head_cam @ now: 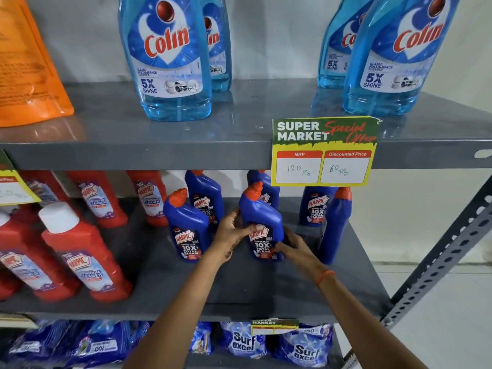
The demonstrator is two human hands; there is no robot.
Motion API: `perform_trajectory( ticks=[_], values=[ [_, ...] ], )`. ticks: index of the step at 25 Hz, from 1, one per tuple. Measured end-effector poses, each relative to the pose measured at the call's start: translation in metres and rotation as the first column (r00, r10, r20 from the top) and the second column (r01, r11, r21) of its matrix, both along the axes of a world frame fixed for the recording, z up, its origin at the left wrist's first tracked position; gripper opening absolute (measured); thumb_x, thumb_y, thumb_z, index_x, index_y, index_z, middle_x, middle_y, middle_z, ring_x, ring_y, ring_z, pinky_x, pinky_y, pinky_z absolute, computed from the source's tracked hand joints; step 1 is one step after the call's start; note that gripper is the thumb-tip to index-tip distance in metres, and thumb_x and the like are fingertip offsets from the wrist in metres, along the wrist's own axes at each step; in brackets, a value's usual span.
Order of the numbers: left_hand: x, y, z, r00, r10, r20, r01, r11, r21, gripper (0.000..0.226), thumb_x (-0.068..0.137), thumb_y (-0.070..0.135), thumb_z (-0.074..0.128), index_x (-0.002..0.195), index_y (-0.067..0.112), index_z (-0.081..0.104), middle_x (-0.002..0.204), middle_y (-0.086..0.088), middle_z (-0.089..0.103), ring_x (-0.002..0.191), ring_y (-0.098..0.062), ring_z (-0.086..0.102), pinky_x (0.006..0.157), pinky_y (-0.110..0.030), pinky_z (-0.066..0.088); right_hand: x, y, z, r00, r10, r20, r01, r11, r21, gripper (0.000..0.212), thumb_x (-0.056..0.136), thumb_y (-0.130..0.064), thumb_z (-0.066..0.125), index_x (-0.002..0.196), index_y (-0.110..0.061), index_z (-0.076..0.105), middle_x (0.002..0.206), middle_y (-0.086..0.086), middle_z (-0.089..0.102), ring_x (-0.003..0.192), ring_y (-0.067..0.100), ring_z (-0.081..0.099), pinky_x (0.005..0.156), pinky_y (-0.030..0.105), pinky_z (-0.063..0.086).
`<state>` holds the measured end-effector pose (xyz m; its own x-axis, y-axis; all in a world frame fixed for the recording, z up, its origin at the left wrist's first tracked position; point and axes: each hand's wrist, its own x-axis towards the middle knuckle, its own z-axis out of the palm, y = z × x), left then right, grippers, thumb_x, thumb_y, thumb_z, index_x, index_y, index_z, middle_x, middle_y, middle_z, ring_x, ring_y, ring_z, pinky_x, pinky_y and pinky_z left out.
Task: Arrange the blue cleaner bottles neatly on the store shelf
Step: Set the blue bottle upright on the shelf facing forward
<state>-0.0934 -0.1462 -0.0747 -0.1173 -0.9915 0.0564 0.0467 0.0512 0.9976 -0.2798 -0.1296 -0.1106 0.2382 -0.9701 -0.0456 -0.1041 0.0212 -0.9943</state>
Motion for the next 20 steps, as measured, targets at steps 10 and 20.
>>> perform_trajectory(
  ticks=[10, 20],
  values=[
    [-0.005, 0.0, -0.006, 0.98, 0.118, 0.162, -0.104, 0.99, -0.091, 0.052, 0.069, 0.009, 0.079, 0.115, 0.01, 0.055, 0.098, 0.002, 0.066, 0.09, -0.008, 0.065, 0.066, -0.008, 0.05, 0.012, -0.011, -0.016, 0.998, -0.06, 0.027, 0.061, 0.998, -0.028, 0.047, 0.087, 0.007, 0.05, 0.128, -0.014, 0.044, 0.111, 0.005, 0.062, 0.094, 0.008, 0.062, 0.077, 0.018, 0.055],
    [-0.036, 0.037, -0.007, 0.717, 0.462, 0.522, -0.184, 0.848, -0.497, 0.106, 0.072, 0.056, 0.063, 0.146, 0.008, 0.004, 0.158, -0.013, 0.009, 0.145, -0.026, 0.01, 0.117, -0.039, 0.019, 0.018, 0.048, 0.016, 0.721, -0.692, 0.035, 0.605, 0.604, -0.52, 0.023, 0.082, 0.004, 0.051, 0.099, -0.01, 0.058, 0.099, 0.002, 0.057, 0.088, 0.01, 0.058, 0.077, 0.004, 0.045]
  ],
)
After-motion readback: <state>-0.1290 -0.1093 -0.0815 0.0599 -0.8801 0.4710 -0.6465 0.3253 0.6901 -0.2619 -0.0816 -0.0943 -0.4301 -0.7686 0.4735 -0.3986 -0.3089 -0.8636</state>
